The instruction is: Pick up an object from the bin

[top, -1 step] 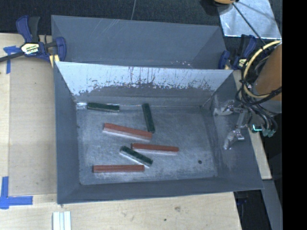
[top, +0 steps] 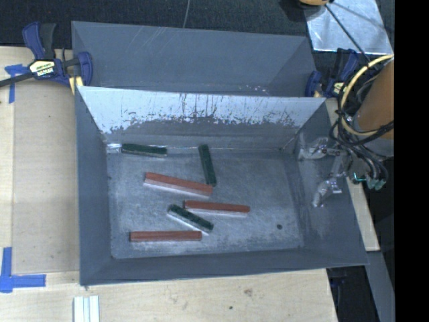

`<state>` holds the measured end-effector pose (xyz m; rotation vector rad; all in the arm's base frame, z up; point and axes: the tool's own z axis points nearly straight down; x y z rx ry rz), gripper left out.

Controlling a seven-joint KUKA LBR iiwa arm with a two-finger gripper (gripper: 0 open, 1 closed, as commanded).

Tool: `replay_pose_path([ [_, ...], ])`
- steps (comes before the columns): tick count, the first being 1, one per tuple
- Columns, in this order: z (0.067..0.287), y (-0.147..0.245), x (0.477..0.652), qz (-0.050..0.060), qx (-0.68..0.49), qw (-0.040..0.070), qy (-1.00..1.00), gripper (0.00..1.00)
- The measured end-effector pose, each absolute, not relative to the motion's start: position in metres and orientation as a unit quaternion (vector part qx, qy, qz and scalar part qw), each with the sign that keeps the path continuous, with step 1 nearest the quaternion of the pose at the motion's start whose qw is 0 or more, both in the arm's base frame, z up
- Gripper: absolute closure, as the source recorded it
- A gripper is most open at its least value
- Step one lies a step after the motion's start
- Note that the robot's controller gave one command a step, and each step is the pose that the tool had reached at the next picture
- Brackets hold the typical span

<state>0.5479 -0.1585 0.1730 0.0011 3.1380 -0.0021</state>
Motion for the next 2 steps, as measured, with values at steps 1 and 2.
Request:
replay_pose_path([
  [1,0.13,-0.118,0.533,-0.001,-0.045,0.003,0.999,0.0],
  [2,0.113,-0.095,0.519,0.001,-0.048,-0.002,0.999,0.0],
])
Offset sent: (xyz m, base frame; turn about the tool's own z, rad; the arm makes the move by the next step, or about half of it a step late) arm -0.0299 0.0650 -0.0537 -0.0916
